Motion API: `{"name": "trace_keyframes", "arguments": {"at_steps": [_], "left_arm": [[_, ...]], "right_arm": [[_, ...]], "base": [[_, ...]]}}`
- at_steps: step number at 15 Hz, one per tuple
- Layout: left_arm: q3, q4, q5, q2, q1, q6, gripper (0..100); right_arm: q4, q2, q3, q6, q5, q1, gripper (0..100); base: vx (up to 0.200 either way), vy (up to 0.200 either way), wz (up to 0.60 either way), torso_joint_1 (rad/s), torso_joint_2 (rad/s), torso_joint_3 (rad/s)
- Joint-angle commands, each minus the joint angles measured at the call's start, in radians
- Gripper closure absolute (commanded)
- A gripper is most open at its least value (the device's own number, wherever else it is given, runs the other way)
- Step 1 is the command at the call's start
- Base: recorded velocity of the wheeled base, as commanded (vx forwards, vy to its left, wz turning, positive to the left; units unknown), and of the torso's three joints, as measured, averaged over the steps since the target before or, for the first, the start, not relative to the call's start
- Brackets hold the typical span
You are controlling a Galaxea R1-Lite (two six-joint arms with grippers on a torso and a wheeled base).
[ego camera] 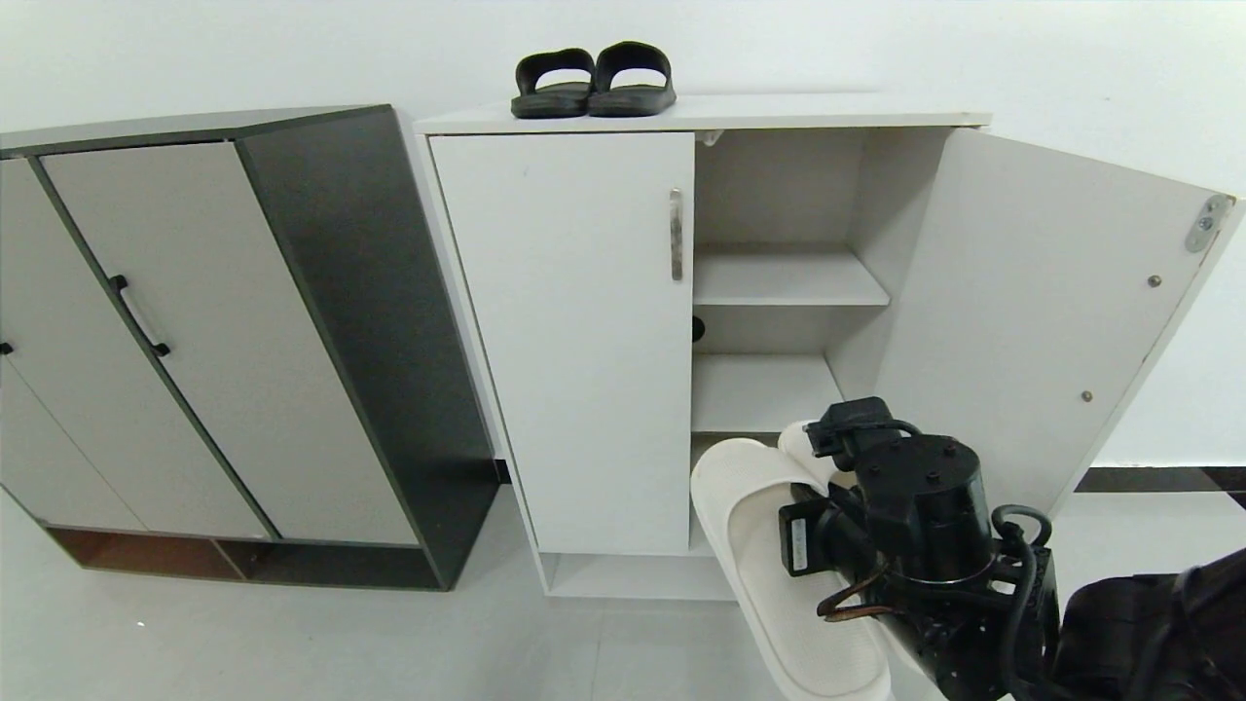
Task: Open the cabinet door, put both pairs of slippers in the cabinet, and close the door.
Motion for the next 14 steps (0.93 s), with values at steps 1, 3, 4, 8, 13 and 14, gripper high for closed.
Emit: {"name": "trace_keyframes", "arguments": {"at_steps": [1,3,4,8,13,14], "left_arm": [[0.002,-0.001,0.015,-0.011,0.002,-0.02,100],[0.002,-0.001,0.02,-0.011,0.002,-0.018,100],[0.002,-0.001,0.02,-0.011,0.002,-0.018,100],[0.002,-0.001,0.02,-0.011,0.002,-0.02,100],[0.002,-0.001,0.02,-0.011,0.002,-0.02,100],[0.002,-0.001,0.021,-0.011,0.002,-0.02,100]], "right_arm": [[0.001,0.003,0.005,-0.001,0.001,0.004,100],[0.001,0.004,0.005,-0.003,-0.002,0.009,100],[0.001,0.004,0.003,-0.011,-0.004,0.012,100],[-0.034,0.044,-0.056,-0.041,-0.007,0.029,100],[-0.031,0.211,-0.241,0.008,-0.083,-0.028,100],[-0.031,0.23,-0.253,0.009,-0.088,-0.037,100]], "base": [[0.0,0.0,0.0,0.0,0.0,0.0],[0.0,0.0,0.0,0.0,0.0,0.0],[0.0,0.0,0.0,0.0,0.0,0.0],[0.0,0.0,0.0,0.0,0.0,0.0],[0.0,-0.04,0.0,0.001,0.0,0.0],[0.0,-0.2,0.0,0.002,0.0,0.007]]}}
